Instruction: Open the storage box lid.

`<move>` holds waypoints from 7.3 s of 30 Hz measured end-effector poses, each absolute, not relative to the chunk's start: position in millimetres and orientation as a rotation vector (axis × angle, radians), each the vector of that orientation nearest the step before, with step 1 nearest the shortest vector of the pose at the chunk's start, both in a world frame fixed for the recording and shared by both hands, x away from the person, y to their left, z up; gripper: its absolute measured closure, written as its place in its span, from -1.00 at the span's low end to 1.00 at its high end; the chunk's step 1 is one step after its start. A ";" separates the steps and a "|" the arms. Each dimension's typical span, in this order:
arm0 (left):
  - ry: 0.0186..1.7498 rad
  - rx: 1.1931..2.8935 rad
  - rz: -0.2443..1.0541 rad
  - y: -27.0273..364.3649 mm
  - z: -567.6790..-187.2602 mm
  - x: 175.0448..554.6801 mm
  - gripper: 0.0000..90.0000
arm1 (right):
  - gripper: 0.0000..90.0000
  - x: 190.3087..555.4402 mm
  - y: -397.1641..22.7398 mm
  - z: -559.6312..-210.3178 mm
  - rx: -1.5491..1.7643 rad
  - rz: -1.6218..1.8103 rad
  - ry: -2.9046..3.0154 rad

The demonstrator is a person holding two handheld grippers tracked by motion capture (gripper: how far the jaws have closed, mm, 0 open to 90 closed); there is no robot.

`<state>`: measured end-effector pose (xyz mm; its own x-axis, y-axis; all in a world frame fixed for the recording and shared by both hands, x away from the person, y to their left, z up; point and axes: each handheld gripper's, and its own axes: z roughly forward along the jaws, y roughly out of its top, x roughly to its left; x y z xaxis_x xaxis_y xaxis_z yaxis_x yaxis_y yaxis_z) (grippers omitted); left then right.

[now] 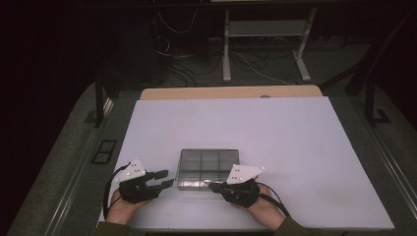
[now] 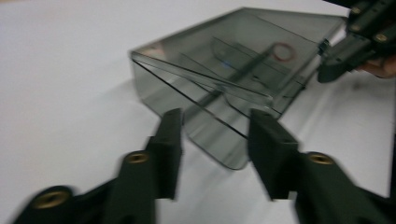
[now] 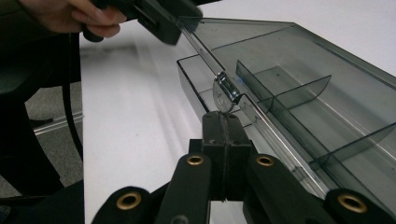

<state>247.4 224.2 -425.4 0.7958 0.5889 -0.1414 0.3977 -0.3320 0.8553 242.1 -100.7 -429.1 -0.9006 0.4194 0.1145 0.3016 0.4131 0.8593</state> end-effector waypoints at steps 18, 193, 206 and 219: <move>0.694 1.912 0.128 215.5 -422.9 251.0 0.97 | 0.97 239.3 -111.5 -423.9 0.635 1.528 2.557; 0.580 1.789 0.415 181.1 -367.8 373.5 0.40 | -0.45 241.5 -284.6 -446.8 0.986 1.348 2.333; 0.603 1.785 0.441 177.3 -375.6 386.6 0.26 | -0.46 240.3 -289.1 -447.5 1.015 1.357 2.315; 0.631 1.797 0.444 172.9 -383.5 401.7 0.11 | -0.46 240.1 -290.1 -446.6 1.024 1.375 2.299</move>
